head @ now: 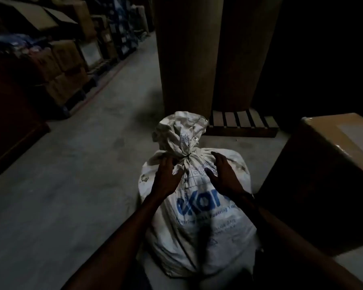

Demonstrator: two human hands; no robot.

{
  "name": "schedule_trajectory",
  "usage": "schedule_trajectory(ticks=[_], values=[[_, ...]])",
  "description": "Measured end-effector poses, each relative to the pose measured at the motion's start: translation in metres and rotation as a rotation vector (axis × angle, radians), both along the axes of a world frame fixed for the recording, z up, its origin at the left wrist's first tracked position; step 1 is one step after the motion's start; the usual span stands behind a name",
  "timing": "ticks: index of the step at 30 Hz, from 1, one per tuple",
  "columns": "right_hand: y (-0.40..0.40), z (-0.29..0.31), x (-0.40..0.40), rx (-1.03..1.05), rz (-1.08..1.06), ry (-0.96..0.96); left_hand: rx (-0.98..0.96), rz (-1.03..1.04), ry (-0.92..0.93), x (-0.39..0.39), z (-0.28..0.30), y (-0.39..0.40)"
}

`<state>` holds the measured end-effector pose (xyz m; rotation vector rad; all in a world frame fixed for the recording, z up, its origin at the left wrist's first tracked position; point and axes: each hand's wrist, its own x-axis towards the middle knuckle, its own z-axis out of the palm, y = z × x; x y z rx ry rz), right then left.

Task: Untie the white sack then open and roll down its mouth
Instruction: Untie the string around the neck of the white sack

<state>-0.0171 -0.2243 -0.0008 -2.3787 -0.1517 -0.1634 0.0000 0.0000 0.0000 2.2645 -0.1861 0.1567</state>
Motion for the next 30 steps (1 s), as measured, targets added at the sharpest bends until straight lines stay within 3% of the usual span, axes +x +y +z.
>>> schedule_trajectory(ticks=[3, 8, 12, 17, 24, 30], values=[[0.004, -0.024, 0.06, -0.042, 0.011, -0.031, -0.014, -0.038, 0.03, 0.057, -0.044, -0.004], [0.008, -0.073, 0.137, -0.105, 0.011, 0.016, -0.142, -0.007, 0.084, 0.114, -0.069, -0.028], [0.008, -0.12, 0.153, -0.159, 0.036, -0.013, -0.254, 0.04, 0.09, 0.138, -0.102, -0.043], [0.008, -0.132, 0.159, -0.283, -0.026, -0.025, -0.443, 0.147, 0.133, 0.123, -0.126, -0.055], [0.004, -0.079, 0.108, 0.113, 0.151, 0.081, -0.426, 0.152, 0.162, 0.102, -0.091, -0.044], [0.012, -0.042, 0.039, 0.382, 0.256, 0.177, -0.448, 0.392, 0.242, 0.087, -0.051, -0.028]])
